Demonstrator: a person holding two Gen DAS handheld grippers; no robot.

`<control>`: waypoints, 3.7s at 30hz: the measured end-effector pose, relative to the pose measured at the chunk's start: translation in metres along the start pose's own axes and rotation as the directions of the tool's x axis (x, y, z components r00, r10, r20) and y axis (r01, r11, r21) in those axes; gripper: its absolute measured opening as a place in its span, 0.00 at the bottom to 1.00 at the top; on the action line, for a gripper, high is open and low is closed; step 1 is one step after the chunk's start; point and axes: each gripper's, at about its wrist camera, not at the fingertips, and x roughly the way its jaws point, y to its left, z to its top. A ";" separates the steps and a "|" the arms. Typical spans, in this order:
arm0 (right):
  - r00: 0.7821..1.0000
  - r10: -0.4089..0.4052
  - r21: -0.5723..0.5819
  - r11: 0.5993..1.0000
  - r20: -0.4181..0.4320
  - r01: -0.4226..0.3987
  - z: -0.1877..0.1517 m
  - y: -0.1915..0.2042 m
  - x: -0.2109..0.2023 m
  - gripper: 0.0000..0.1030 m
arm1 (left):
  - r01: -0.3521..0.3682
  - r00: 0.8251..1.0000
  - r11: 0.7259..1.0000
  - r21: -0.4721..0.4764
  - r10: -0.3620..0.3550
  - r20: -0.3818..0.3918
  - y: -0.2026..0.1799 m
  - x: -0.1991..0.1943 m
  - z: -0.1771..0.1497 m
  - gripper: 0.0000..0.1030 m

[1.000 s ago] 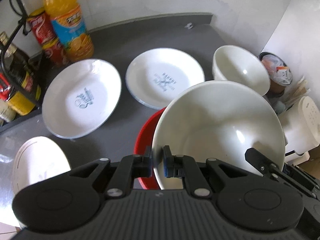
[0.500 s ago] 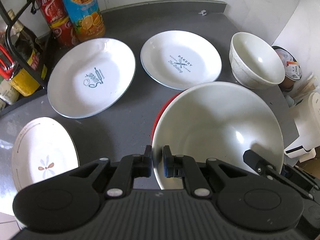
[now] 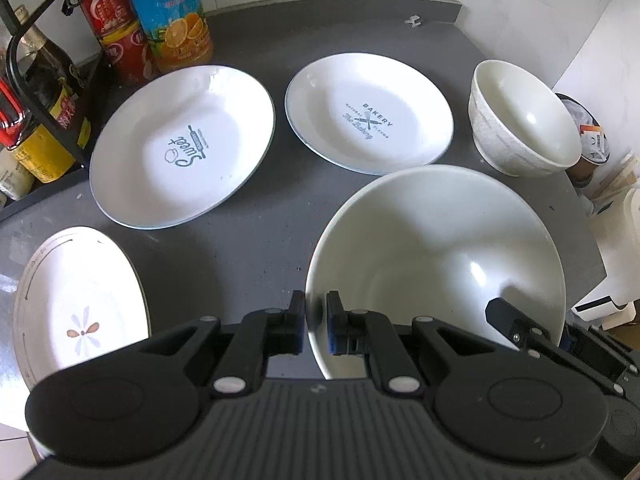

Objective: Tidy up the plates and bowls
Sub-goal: 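Lift the patterned bowl with both grippers and carry it over the red bowl, then lower the patterned bowl into the red bowl and open both grippers, then close both grippers on the rim of the plain white bowl, then lift the plain white bowl with both grippers and carry it to the stacked bowls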

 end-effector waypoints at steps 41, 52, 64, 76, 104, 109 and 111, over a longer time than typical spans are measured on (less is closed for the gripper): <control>0.996 0.055 0.221 0.973 0.075 -0.071 0.053 -0.091 -0.016 0.40 | 0.012 0.997 1.000 0.017 -0.013 0.072 -0.046 -0.020 0.068 0.52; 0.994 0.013 0.283 0.958 0.106 -0.043 0.078 -0.120 -0.001 0.47 | 0.045 0.994 0.998 0.038 -0.049 0.100 -0.086 -0.005 0.106 0.57; 0.991 -0.050 0.369 0.930 0.122 0.002 0.102 -0.141 0.033 0.47 | 0.069 0.992 0.996 0.059 -0.075 0.103 -0.119 0.030 0.133 0.57; 0.992 -0.120 0.436 0.895 0.039 0.092 0.105 -0.152 0.075 0.47 | 0.020 0.994 0.990 0.141 -0.035 0.104 -0.142 0.073 0.141 0.57; 0.998 -0.030 0.478 0.878 0.061 -0.003 0.102 -0.128 0.051 0.24 | 0.124 0.985 0.982 0.141 -0.139 0.105 -0.143 0.059 0.138 0.08; 0.995 -0.026 0.452 0.892 0.096 -0.020 0.107 -0.114 0.028 0.24 | 0.120 0.980 0.984 0.134 -0.139 0.142 -0.137 0.034 0.134 0.08; 0.993 -0.027 0.441 0.897 0.114 -0.026 0.107 -0.109 0.019 0.24 | 0.121 0.979 0.985 0.120 -0.138 0.151 -0.131 0.026 0.133 0.08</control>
